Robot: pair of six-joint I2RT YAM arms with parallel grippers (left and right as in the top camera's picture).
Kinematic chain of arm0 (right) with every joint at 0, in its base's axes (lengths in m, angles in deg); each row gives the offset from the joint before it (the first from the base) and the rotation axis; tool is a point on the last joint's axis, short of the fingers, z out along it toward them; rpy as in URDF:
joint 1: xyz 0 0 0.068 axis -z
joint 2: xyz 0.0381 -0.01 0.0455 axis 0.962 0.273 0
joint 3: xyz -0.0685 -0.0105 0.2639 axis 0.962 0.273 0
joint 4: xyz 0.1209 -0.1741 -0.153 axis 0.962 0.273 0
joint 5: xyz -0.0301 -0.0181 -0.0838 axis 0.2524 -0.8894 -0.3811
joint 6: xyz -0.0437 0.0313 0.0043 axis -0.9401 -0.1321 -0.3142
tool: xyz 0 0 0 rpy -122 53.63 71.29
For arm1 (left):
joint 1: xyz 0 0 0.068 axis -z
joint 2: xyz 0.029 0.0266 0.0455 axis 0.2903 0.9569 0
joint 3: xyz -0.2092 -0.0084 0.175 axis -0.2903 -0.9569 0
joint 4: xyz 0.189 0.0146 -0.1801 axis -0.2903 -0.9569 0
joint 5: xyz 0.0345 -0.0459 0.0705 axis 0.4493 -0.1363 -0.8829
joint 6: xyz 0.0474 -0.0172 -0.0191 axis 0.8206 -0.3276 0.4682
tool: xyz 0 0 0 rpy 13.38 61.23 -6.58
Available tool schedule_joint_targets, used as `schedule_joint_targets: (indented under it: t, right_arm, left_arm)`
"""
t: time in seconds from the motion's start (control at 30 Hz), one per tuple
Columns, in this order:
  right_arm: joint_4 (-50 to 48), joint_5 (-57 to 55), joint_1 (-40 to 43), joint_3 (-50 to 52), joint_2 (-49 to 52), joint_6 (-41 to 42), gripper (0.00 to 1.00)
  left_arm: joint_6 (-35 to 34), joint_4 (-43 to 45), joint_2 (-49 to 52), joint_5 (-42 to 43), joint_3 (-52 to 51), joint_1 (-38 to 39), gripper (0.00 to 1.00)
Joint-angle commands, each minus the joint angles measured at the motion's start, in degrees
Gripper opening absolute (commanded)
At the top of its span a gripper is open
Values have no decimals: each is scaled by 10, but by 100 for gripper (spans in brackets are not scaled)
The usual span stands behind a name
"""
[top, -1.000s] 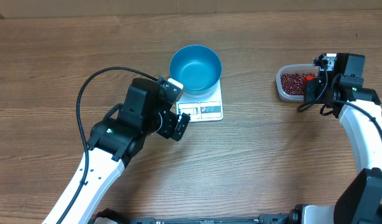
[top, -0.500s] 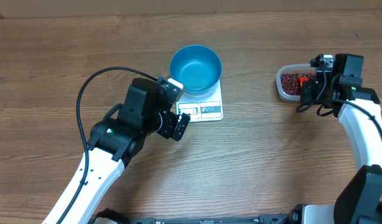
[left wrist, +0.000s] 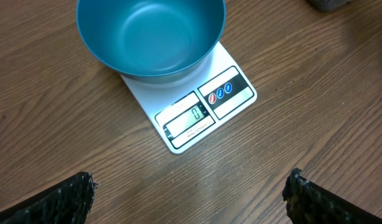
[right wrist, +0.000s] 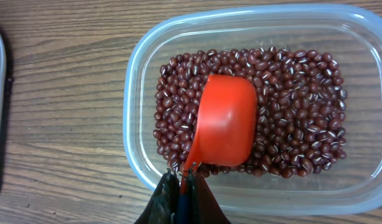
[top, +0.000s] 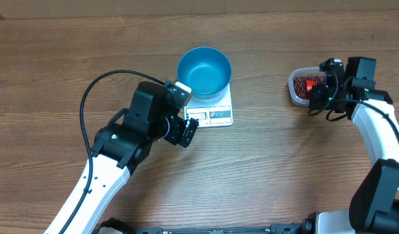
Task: Scoop item into bowl and weigh 150g on scale
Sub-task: 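Drag the red scoop through the beans with the right gripper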
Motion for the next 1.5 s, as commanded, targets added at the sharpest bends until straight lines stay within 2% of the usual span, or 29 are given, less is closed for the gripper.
schedule_joint_targets:
  t: [0.0, 0.27, 0.6, 0.77, 1.27, 1.47]
  right_arm:
    - [3, 54, 10, 5, 13, 2, 4]
    - [8, 155, 66, 5, 21, 4, 4]
    - [11, 239, 109, 5, 83, 4, 4]
    - [11, 253, 126, 5, 83, 5, 4]
    - [16, 269, 135, 5, 83, 79, 4]
    - [16, 290, 150, 5, 83, 80, 4]
  left_arm:
    - [-6, 1, 2, 6, -2, -1, 100]
    - [-6, 1, 2, 6, -2, -1, 99]
    - [-6, 1, 2, 6, -2, -1, 100]
    - [-6, 1, 2, 6, -2, -1, 100]
    - [-6, 1, 2, 6, -2, -1, 100]
    - [-6, 1, 2, 6, -2, -1, 99]
